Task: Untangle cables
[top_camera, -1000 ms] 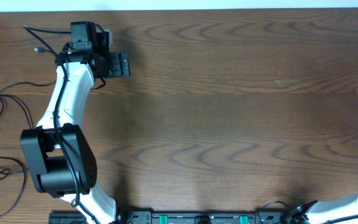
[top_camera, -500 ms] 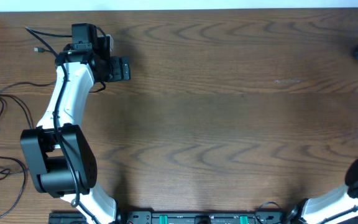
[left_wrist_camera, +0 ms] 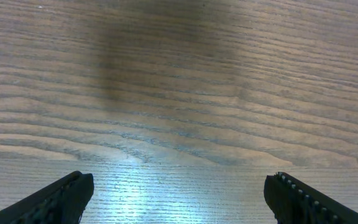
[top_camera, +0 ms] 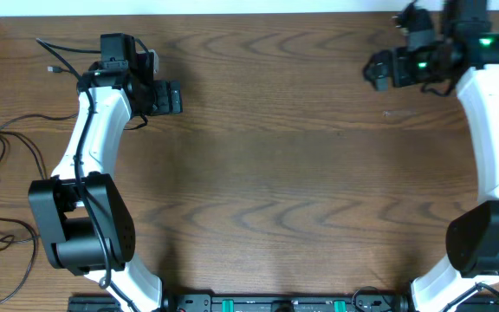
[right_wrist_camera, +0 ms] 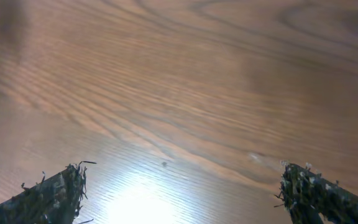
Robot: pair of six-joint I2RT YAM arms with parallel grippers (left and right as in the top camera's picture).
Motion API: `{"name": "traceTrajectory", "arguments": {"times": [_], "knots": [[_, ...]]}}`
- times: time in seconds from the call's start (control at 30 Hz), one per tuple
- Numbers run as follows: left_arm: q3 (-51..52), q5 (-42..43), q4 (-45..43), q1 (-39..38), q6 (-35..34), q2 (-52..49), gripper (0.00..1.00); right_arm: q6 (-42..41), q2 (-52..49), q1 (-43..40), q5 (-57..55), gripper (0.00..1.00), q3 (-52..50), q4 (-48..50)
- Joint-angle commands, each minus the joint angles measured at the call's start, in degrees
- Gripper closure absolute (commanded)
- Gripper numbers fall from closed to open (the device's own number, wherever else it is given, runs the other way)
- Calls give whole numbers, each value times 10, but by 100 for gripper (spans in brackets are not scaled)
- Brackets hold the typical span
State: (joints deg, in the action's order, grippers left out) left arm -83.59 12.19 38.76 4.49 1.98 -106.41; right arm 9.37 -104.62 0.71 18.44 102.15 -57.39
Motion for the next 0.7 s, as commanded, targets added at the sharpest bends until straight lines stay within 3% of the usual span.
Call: {"name": "traceTrajectory", "arguments": {"times": [0.0,0.67], "knots": [[5,9,2,0,8,-4,8,6,-1,32,-14,1,-3,9],[5,9,2,0,8,-4,8,6,-1,79,-22,1,-3,10]]}}
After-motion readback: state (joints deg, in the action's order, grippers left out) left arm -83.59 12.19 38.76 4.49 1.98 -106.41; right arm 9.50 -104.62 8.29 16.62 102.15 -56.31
